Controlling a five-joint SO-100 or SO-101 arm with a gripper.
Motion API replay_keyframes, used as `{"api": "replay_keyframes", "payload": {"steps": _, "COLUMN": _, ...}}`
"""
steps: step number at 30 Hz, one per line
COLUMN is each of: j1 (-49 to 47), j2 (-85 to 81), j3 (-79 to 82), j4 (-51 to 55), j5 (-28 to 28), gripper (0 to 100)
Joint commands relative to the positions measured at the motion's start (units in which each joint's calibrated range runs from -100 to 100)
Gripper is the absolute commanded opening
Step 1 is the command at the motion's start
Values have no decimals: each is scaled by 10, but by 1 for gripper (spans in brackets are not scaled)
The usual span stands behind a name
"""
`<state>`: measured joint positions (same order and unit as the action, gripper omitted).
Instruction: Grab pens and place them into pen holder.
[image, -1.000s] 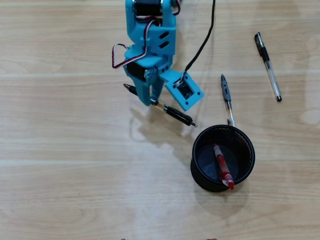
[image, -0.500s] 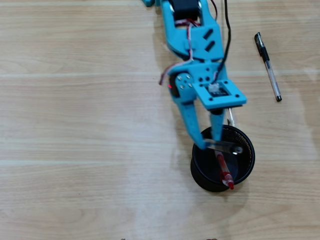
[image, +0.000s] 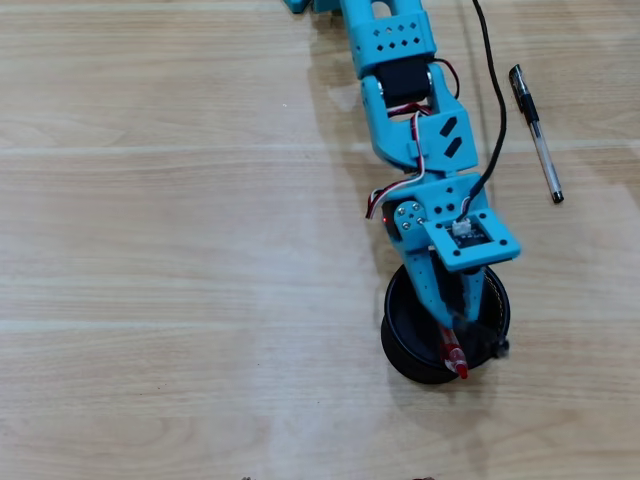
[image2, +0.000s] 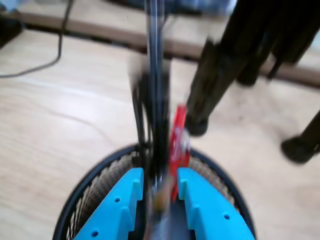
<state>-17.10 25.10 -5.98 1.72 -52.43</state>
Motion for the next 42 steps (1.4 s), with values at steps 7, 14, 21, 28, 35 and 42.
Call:
{"api": "replay_keyframes", "payload": {"steps": 7, "j1": -3, "j2": -35, "j3": 0, "j4": -144, "j5": 56, "gripper": 12}}
{"api": "replay_keyframes", "payload": {"steps": 14, "j1": -30, "j2": -241, "j3": 49, "j4": 286, "j5": 145, "gripper": 13}}
{"api": "replay_keyframes", "payload": {"steps": 21, "j1": -32, "j2": -338, "j3": 19, "j4": 715, "j5": 143, "gripper": 24}}
{"api": "replay_keyframes", "payload": {"steps": 28, "j1": -102, "j2": -262, "j3": 67, "j4": 793, "j5": -38, "gripper": 20}}
{"api": "replay_keyframes", "payload": {"steps": 35, "j1": -138, "j2": -113, "j3": 67, "j4": 632, "j5": -62, "gripper": 12}}
{"api": "replay_keyframes", "payload": {"steps": 42, "j1": -137, "j2": -30, "j3": 67, "j4": 569, "j5": -60, "gripper": 18}}
